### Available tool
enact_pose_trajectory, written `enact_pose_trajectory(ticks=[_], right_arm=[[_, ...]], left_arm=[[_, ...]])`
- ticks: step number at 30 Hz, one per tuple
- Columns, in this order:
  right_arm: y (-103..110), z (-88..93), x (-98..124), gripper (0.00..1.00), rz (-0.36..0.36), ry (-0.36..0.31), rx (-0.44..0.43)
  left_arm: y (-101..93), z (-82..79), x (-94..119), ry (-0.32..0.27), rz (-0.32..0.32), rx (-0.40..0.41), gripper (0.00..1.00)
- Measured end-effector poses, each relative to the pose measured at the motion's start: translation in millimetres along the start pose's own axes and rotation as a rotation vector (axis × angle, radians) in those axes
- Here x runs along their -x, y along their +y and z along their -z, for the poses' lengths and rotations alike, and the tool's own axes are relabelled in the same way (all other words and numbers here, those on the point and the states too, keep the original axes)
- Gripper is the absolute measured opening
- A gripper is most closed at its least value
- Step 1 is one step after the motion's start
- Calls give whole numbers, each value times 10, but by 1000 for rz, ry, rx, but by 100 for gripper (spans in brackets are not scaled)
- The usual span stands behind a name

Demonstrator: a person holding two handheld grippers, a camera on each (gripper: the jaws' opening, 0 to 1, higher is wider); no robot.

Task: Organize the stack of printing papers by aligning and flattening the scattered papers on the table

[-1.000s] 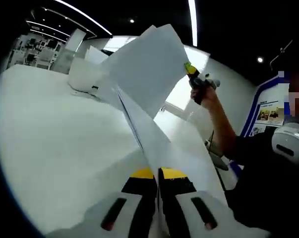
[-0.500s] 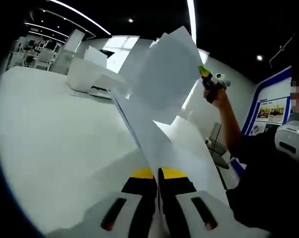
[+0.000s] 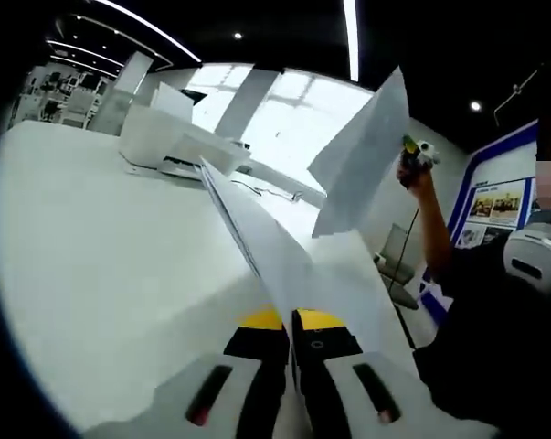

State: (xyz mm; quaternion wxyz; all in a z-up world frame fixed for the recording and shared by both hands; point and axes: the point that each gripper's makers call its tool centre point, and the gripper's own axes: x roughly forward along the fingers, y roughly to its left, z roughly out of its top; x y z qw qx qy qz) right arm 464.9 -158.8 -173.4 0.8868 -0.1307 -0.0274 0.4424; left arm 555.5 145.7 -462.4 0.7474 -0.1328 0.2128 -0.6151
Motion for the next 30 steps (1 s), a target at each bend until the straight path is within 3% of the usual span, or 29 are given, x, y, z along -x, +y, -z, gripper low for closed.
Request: enact_pose_trajectory(ticks=[2, 7, 10, 13, 16, 21, 25, 30], right_arm=[[-37, 69, 28, 0, -39, 45, 12], [-29, 245, 37, 0, -237, 150, 40], [58, 280, 32, 0, -415, 165, 112], [125, 258, -19, 0, -522, 170, 99], [140, 323, -210, 0, -570, 210, 113], [156, 585, -548, 0, -623, 326, 142], [334, 828, -763, 0, -698, 422, 170], [474, 997, -923, 0, -756, 481, 202]], left_arm=[[-7, 0, -3, -1, 2, 2, 7], [-12, -2, -5, -5, 7, 7, 7], [-2, -8, -3, -7, 8, 12, 7], [-4, -9, -6, -8, 9, 15, 7], [-6, -9, -7, -8, 11, 16, 7], [-8, -8, -10, -7, 11, 17, 7], [9, -13, -4, -7, 11, 17, 7], [29, -20, 7, -6, 11, 17, 7]])
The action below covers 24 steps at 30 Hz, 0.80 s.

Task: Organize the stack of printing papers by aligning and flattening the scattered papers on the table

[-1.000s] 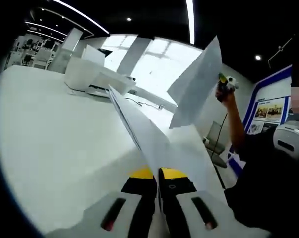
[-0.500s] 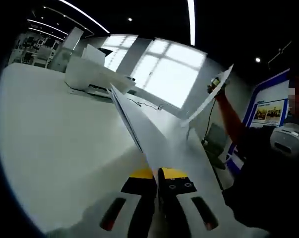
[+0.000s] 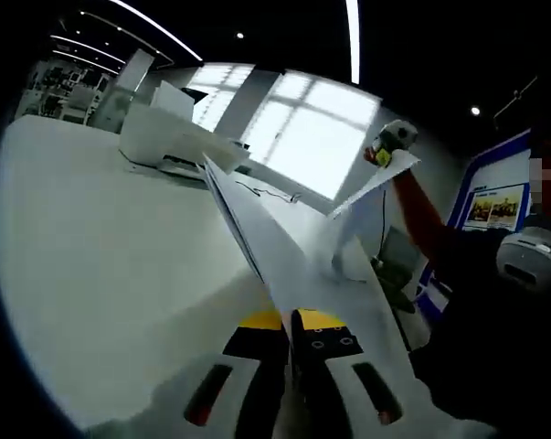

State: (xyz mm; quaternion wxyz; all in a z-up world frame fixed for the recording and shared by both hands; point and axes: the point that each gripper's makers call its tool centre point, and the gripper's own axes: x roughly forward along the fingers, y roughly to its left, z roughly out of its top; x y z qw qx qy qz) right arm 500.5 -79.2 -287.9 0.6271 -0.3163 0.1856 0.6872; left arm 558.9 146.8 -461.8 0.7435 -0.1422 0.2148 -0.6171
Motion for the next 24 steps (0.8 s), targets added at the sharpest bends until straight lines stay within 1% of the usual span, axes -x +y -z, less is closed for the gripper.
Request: enact_pose_trajectory(ticks=[8, 12, 15, 20, 24], right_arm=[[-71, 61, -273, 0, -58, 55, 43], [-76, 100, -452, 0, -95, 87, 53], [-121, 107, -555, 0, -104, 97, 66], [-209, 118, -844, 0, -114, 111, 87], [-269, 191, -1058, 0, -120, 157, 86]], left_arm=[[21, -5, 16, 1, 2, -6, 8], [30, -9, 22, 1, 3, -6, 8], [38, -14, 27, 1, 3, -5, 8], [40, -18, 28, 3, 8, -22, 8], [28, -17, 29, 6, 18, -31, 9]])
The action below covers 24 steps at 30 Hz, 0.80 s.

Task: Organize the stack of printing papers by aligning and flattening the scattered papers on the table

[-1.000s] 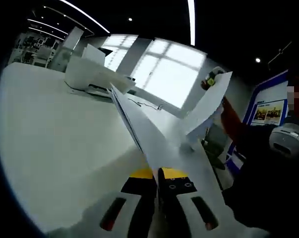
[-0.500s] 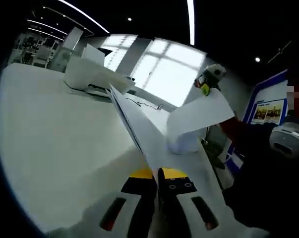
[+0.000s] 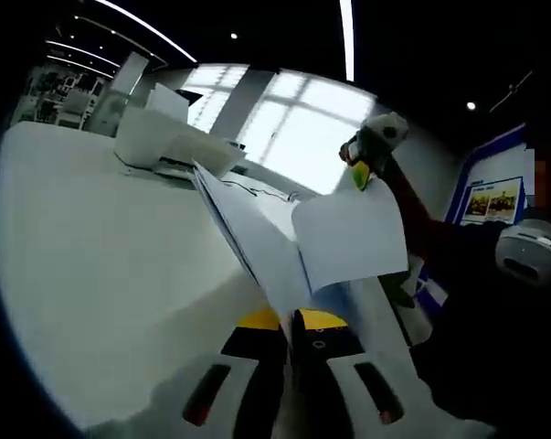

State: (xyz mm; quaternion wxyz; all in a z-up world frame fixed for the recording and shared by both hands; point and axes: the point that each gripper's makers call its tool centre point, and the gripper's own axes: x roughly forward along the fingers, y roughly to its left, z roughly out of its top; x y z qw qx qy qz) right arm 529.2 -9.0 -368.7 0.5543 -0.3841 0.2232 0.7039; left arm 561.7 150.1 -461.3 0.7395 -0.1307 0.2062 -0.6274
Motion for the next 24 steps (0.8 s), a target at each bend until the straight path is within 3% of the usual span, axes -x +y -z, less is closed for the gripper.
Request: enact_pose_trajectory(ticks=[15, 24], right_arm=[[-481, 146, -692, 0, 48, 84, 17], [-815, 57, -984, 2, 168, 34, 19]], left_arm=[[15, -32, 18, 0, 20, -6, 10], [23, -43, 17, -3, 23, -28, 14]])
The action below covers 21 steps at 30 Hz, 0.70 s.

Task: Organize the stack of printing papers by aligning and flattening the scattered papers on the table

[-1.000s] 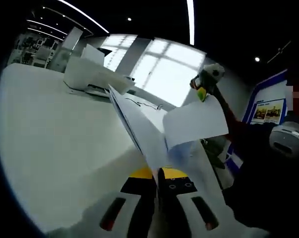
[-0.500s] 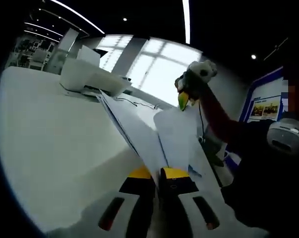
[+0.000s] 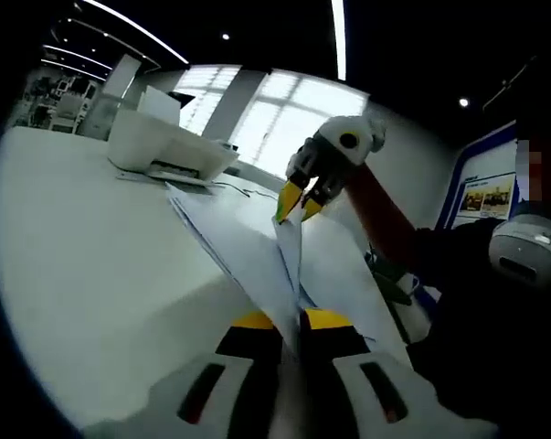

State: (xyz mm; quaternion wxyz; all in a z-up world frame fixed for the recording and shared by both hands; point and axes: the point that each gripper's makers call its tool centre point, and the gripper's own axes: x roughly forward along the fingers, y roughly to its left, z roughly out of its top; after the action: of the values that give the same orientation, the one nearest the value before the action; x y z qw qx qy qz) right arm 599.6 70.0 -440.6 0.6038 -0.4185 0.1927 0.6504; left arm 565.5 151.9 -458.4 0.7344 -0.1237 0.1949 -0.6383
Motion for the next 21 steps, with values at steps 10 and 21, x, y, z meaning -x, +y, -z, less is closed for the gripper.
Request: enact_pose_trajectory(ticks=[10, 21], right_arm=[[-40, -54, -230, 2, 53, 12, 13], [-211, -291, -398, 3, 156, -101, -117]], left_arm=[[-134, 4, -18, -11, 45, -25, 28], [-92, 22, -53, -2, 23, -17, 27]])
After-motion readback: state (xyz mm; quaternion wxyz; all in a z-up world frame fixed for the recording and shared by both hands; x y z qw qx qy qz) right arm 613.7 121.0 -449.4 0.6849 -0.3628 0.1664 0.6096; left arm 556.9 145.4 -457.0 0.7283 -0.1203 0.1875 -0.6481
